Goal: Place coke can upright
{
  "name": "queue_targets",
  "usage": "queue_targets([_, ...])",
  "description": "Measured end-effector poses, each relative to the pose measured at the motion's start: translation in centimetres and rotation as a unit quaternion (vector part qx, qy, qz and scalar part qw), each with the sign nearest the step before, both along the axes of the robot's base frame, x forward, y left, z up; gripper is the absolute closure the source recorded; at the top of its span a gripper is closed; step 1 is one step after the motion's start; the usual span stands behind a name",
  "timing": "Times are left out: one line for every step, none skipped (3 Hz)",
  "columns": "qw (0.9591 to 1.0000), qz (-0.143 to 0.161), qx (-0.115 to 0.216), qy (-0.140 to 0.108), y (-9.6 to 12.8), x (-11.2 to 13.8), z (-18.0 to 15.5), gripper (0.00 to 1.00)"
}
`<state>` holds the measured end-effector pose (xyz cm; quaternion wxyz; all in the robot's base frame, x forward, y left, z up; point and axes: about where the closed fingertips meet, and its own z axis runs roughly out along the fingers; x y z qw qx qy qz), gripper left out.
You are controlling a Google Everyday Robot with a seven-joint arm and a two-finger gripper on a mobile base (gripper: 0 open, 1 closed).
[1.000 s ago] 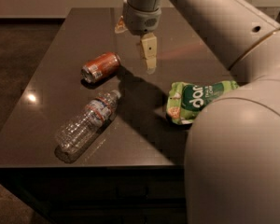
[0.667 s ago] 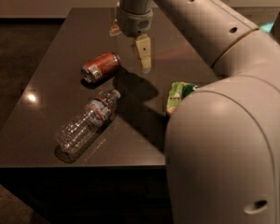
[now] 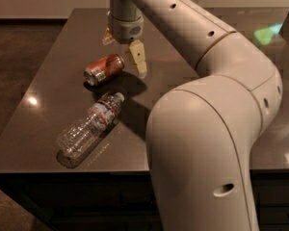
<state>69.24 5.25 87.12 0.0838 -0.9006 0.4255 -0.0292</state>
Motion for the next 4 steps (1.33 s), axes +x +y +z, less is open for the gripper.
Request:
queue_targets([0.9993,0.03,-0.021,0.009,1.2,-0.6,-1.1,0.01])
queue_targets([0.9984,0.041,-0.037,0.013,1.8,-0.2,-1.9,0.23])
queue_targets([0.9978,0.046,-0.046,0.014,2.4,0.2,-2.1,0.46])
queue_targets([0.9978,0.052,-0.041,-0.005,2.8,0.7,-0.6,0.77])
